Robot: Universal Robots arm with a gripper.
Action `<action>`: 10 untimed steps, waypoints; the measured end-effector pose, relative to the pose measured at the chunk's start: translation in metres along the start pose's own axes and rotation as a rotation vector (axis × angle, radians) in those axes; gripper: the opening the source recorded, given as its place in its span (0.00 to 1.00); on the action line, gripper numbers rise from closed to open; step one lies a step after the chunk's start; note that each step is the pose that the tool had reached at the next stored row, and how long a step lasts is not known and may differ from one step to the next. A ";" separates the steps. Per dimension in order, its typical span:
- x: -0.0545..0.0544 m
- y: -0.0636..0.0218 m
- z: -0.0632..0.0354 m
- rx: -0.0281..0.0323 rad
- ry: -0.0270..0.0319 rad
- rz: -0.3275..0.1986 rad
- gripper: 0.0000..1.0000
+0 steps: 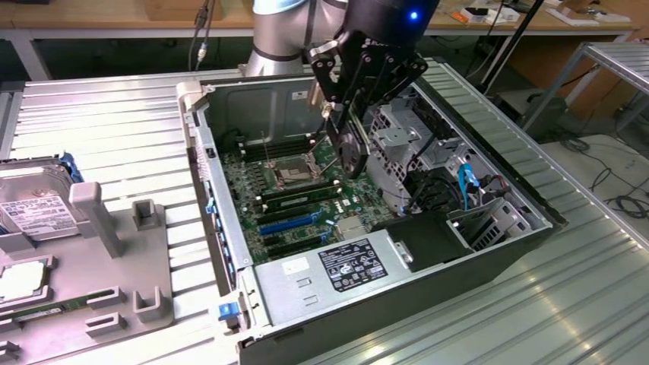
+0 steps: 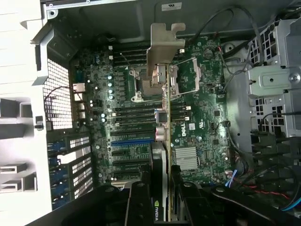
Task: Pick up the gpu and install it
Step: 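Pick up the gpu and move the gpu toward the slot, then insert the gpu into the slot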
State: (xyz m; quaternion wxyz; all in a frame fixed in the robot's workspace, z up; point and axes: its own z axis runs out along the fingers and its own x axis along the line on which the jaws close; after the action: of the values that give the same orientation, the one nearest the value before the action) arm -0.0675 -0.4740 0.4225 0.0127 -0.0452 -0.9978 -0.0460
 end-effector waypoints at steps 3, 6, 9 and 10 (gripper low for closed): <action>0.000 0.0000 0.0000 0.0001 0.0001 0.000 0.27; 0.000 0.0001 0.0000 0.0000 0.0002 0.000 0.27; 0.000 0.0001 0.0000 0.0001 0.0003 0.000 0.27; 0.000 0.0001 0.0000 0.0000 0.0003 0.000 0.27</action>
State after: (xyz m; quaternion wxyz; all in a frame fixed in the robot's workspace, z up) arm -0.0672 -0.4740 0.4225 0.0129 -0.0452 -0.9978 -0.0460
